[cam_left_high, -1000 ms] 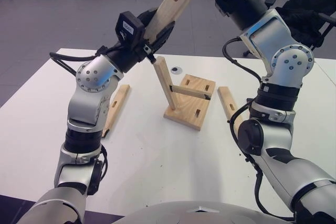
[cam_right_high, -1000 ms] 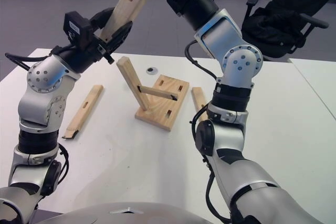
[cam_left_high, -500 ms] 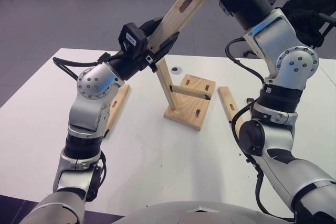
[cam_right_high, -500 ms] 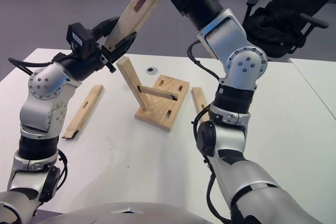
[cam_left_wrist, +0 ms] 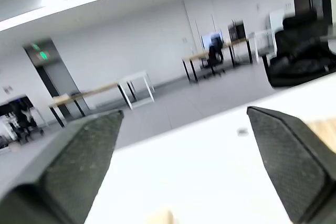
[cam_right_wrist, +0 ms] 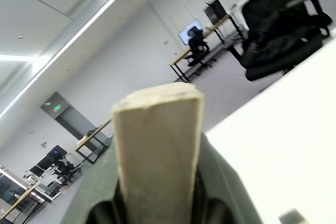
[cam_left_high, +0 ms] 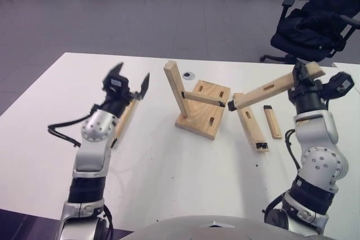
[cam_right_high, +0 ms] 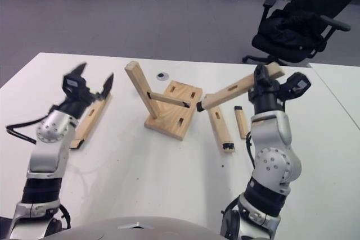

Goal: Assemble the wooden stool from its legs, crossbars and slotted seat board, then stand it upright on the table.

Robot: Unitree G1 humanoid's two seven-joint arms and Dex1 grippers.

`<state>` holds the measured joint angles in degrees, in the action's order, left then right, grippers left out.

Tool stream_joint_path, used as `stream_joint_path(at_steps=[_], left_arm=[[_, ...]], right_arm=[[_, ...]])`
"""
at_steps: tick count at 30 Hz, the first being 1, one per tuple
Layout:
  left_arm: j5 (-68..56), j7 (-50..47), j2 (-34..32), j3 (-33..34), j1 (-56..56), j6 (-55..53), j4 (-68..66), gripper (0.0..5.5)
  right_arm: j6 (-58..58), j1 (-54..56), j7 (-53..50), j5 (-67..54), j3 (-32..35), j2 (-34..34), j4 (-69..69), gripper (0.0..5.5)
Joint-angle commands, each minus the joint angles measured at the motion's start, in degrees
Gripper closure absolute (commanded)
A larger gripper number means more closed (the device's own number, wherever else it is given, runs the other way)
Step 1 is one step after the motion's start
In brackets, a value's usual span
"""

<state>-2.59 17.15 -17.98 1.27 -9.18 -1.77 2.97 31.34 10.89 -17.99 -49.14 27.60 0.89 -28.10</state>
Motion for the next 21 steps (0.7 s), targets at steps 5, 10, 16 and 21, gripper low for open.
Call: stream_joint_path(at_steps=[5, 10, 16, 21], left_arm=[[9.60, 3.31, 2.99, -11.76, -9.55, 7.47, -35.26, 1.18], [10.74, 4.67, 3.59, -14.02, -12.19, 10.91, -41.16, 1.18], [9.48, 10.64, 1.94, -16.70, -4.59, 1.99, -23.92, 1.18], [9.30, 13.49, 0.05, -18.80, 1.93, -6.67, -8.84, 1.18]], right_arm=[[0.06, -3.72, -7.88, -6.84, 0.51, -6.79, 2.03, 4.50], [0.65, -5.89, -10.06, -8.40, -1.95, -7.25, 0.88, 4.50], [1.75, -6.37, -11.81, -1.21, -8.86, -3.95, -3.23, 4.50], [1.73, -6.60, -8.81, 9.51, -14.27, 2.32, -6.08, 4.50]])
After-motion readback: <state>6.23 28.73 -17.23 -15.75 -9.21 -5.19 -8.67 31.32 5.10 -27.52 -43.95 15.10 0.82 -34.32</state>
